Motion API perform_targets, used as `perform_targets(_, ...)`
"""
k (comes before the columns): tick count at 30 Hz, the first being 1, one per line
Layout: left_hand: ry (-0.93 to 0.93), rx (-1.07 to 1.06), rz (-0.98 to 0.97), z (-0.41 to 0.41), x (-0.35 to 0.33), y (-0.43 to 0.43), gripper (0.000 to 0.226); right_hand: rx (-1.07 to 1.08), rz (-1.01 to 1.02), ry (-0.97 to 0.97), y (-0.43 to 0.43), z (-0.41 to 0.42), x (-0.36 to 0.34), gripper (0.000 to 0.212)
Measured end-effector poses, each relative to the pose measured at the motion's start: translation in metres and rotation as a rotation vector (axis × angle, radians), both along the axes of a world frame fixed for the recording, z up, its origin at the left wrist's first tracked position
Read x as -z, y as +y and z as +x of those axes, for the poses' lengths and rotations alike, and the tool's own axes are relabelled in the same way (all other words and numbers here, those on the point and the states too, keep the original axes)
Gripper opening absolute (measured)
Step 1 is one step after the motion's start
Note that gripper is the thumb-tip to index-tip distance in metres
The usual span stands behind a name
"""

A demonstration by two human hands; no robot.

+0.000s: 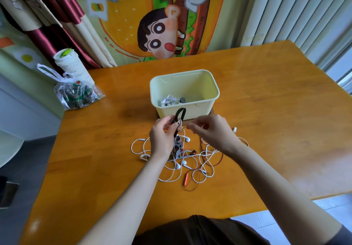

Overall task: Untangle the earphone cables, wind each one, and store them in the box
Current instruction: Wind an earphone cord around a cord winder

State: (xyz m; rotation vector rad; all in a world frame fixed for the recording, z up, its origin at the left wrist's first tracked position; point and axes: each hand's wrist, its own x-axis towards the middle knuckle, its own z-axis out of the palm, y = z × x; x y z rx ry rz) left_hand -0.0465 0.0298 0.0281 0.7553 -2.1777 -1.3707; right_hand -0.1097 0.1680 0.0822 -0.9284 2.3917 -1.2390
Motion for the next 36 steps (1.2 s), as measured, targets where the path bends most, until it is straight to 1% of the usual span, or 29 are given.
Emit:
perform_targets(3,-0.005,0.117,-0.031,0.001,-0.006,0.003,0.023,0.023,-0.002,0.029,0.000,-0.012,-0.004,0.022)
perform_targets(5,-0.004,0.189,-0.021,0.001,-0.010,0.005,0.024,0.049,-0.015,0.034,0.000,-0.019,-0.006,0.021)
perform_targets(12,-0.006,0.304,0.084,0.003,-0.022,0.004,0.017,0.115,-0.120,0.124,0.002,-0.024,-0.006,0.012)
perform_targets(16,-0.018,0.363,0.180,0.010,-0.026,0.008,0.023,0.136,-0.166,0.122,0.003,-0.030,-0.005,0.009)
perform_targets(21,-0.016,0.384,0.303,0.012,-0.030,0.009,0.029,0.157,-0.195,0.113,0.002,-0.034,-0.005,0.006)
perform_targets(25,0.005,0.420,0.510,0.012,-0.031,0.009,0.024,0.152,-0.194,0.056,0.001,-0.038,-0.003,0.006)
perform_targets(28,0.080,0.397,0.805,0.010,-0.035,0.011,0.023,0.168,-0.179,0.018,-0.001,-0.037,0.003,0.010)
perform_targets(30,0.133,0.335,0.945,0.006,-0.037,0.011,0.024,0.183,-0.189,-0.029,-0.005,-0.032,0.009,0.013)
perform_targets(32,0.175,0.267,1.038,0.003,-0.035,0.011,0.026,0.193,-0.213,-0.069,-0.009,-0.025,0.015,0.017)
perform_targets(36,0.247,0.163,1.129,-0.002,-0.030,0.009,0.022,0.212,-0.207,-0.143,-0.016,-0.008,0.027,0.013)
